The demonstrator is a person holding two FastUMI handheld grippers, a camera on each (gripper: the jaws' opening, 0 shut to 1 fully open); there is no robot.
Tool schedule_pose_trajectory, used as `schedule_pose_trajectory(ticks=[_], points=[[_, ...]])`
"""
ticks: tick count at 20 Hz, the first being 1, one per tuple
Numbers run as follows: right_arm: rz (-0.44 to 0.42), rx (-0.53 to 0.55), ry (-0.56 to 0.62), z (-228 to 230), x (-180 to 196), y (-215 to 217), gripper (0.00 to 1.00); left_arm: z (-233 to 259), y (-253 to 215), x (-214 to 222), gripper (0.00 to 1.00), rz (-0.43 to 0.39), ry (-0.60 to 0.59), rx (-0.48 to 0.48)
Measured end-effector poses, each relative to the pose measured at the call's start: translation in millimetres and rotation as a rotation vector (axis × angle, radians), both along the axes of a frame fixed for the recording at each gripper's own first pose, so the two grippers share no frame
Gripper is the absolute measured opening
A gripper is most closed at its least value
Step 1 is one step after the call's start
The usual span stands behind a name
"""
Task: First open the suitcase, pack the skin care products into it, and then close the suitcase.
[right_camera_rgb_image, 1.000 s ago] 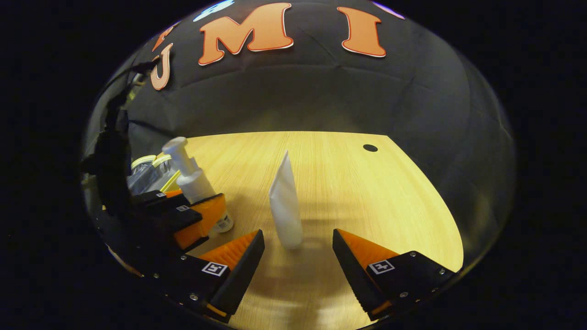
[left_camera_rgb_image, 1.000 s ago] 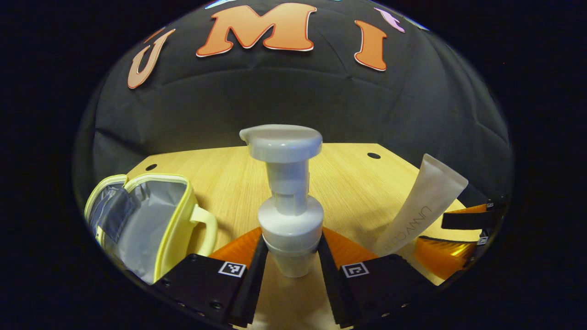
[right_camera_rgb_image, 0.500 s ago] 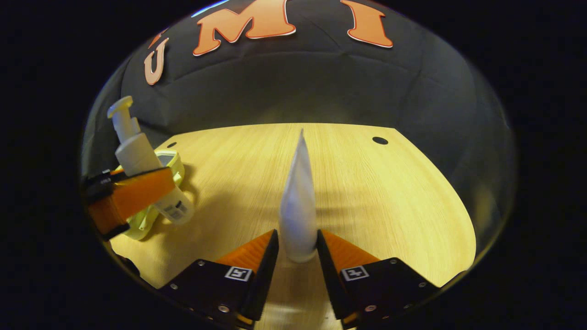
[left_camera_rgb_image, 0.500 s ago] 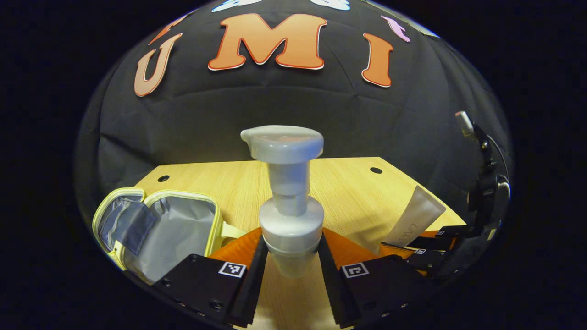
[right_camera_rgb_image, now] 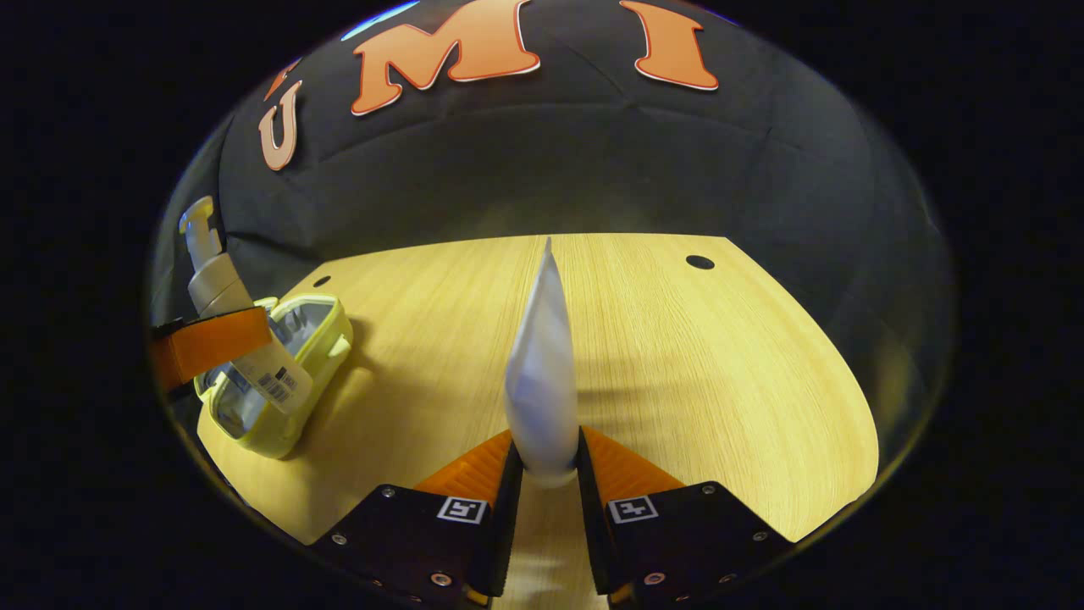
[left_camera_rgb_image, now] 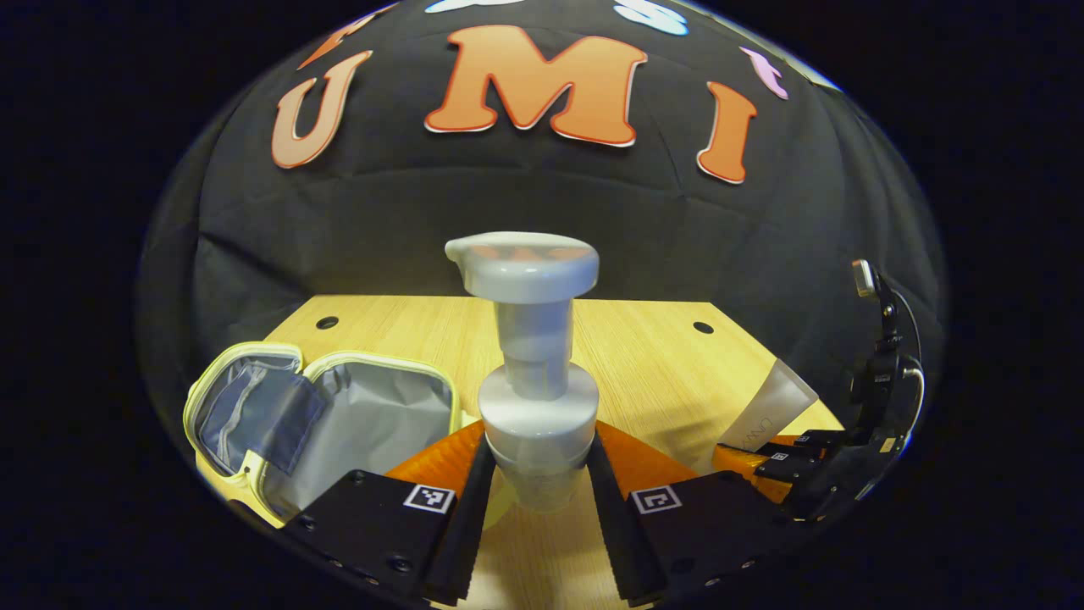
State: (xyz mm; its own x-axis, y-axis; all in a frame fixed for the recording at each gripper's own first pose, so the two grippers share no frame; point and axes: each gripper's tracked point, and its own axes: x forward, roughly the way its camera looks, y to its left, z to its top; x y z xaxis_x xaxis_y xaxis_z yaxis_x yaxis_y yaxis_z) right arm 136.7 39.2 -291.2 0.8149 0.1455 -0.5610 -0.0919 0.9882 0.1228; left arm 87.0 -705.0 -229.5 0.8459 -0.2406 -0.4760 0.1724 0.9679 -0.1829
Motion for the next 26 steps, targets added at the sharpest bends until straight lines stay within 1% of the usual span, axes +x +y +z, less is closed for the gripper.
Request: schedule_pose_trajectory(ticks=[4,5,6,9,10,11,12,13,15,16,19,23,25,26], points=[[-0.015,0.026,-0.012,38.1,-12.8,5.7,0.38,19.9,71.1,-8.3,0.61,-0.014,0.042,0.067],[-0.024,0.022,-0.021,48.1,-16.2,7.3,0.34,23.9,91.1,-6.9,0.61,-0.017,0.052,0.075],[-0.037,0.016,-0.027,57.7,-19.8,8.7,0.38,23.6,109.2,-4.7,0.61,-0.023,0.072,0.074],[-0.122,0.034,-0.052,85.0,-33.5,14.2,0.38,4.0,151.8,1.9,0.61,-0.081,0.205,0.076],[-0.154,0.050,-0.058,91.9,-38.6,16.8,0.34,-7.6,163.6,1.0,0.61,-0.113,0.258,0.080],[-0.183,0.063,-0.063,96.6,-41.8,21.7,0.34,-16.2,173.9,0.5,0.61,-0.146,0.306,0.085],[-0.204,0.067,-0.060,98.6,-45.1,27.4,0.38,-26.7,182.8,1.0,0.61,-0.174,0.353,0.091],[-0.226,0.064,-0.060,98.5,-49.8,29.7,0.38,-36.3,190.6,0.0,0.61,-0.209,0.398,0.109],[-0.267,0.062,-0.058,96.7,-57.6,38.2,0.38,-57.3,199.9,0.0,0.61,-0.278,0.493,0.155],[-0.283,0.072,-0.051,95.0,-61.4,43.5,0.38,-67.2,200.9,-3.0,0.62,-0.300,0.540,0.170],[-0.316,0.106,-0.019,91.2,-70.5,53.5,0.38,-84.6,192.5,-7.4,0.62,-0.353,0.672,0.166],[-0.320,0.093,-0.004,92.7,-76.5,56.7,0.38,-106.4,192.9,-5.0,0.62,-0.374,0.798,0.213],[-0.316,0.095,0.007,93.4,-77.6,58.4,0.38,-118.6,196.2,-0.2,0.61,-0.384,0.832,0.237],[-0.315,0.093,0.011,93.6,-77.7,59.2,0.38,-120.0,195.6,-0.3,0.64,-0.381,0.842,0.232]])
